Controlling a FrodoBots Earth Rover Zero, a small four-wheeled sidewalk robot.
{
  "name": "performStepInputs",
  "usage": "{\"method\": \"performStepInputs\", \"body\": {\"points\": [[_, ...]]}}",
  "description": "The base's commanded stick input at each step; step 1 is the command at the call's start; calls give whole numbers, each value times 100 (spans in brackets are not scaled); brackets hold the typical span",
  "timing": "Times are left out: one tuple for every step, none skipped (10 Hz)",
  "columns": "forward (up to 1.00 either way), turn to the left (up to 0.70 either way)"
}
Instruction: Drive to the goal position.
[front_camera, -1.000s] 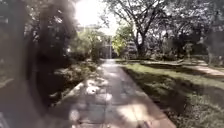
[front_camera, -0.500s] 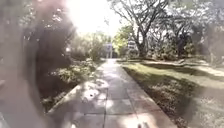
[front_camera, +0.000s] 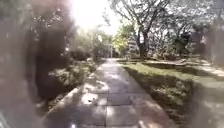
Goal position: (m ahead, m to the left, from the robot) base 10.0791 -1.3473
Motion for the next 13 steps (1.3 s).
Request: {"method": "performStepInputs", "body": {"points": [[50,0],[50,0],[50,0],[50,0],[50,0],[50,0],[50,0],[50,0],[50,0],[50,-15],[50,-48],[50,-48],[50,-45]]}}
